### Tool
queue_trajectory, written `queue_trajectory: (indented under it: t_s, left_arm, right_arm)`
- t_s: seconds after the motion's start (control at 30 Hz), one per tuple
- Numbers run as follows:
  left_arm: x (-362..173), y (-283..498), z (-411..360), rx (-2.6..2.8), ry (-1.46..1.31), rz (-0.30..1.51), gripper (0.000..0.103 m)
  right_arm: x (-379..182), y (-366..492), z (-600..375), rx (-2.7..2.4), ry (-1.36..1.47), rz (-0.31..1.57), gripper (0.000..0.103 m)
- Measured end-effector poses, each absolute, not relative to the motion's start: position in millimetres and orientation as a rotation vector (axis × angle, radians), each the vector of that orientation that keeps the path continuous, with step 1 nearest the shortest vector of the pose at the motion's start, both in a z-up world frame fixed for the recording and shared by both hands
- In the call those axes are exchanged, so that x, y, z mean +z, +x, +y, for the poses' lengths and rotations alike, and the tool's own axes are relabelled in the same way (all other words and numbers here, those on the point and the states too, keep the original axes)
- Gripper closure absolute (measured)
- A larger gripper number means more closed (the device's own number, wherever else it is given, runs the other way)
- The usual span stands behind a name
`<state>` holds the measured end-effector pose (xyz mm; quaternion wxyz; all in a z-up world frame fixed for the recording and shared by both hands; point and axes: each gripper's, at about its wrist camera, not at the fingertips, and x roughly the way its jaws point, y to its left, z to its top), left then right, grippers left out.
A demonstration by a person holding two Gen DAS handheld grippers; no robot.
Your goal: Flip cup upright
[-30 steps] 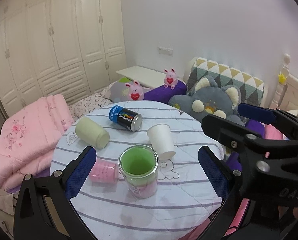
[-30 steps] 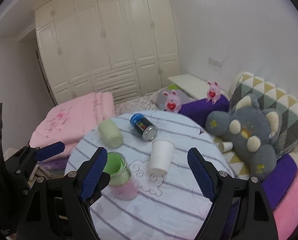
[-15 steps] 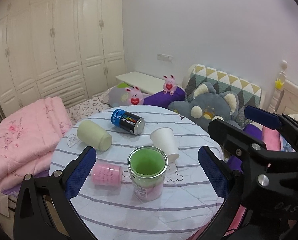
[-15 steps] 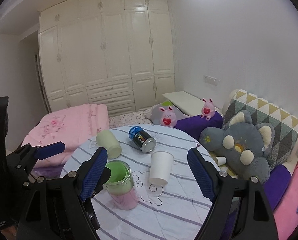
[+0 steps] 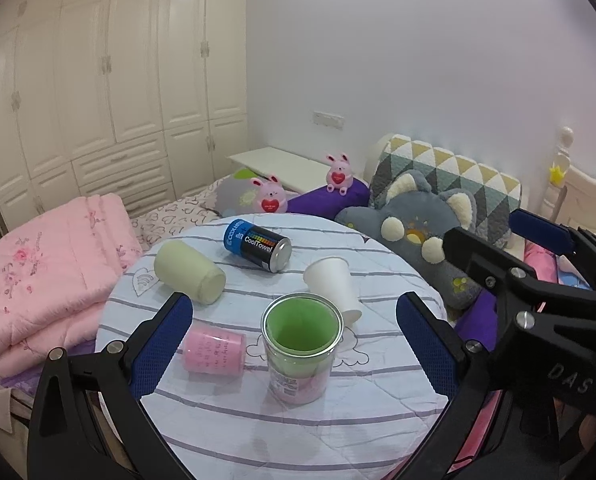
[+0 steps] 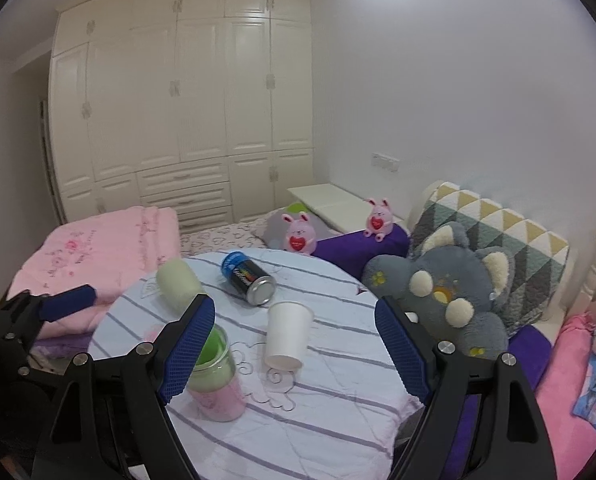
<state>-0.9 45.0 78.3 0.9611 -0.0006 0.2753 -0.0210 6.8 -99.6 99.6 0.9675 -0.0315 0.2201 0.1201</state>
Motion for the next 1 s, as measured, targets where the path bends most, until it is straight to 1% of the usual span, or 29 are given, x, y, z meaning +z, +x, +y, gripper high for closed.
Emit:
queue_trajectory:
  t_s: [0.3, 0.67, 1.0]
  left_arm:
    - [72.5, 0.3, 51.3, -0.030, -0.014, 0.563, 0.000]
    - [66.1, 2.2, 55.1, -0.025, -0.033, 0.566, 0.000]
    - [66.6, -1.6, 58.8, -0.034, -0.050, 0.571, 0.000]
  right_arm:
    - [97.7, 11.6, -101.7, 0.216, -0.072, 0.454, 0.019]
    - [96.2, 10.4, -108.3, 0.118, -0.142, 0.417, 0.019]
    - [85.6, 16.3, -108.5, 0.147, -0.155, 0.476, 0.019]
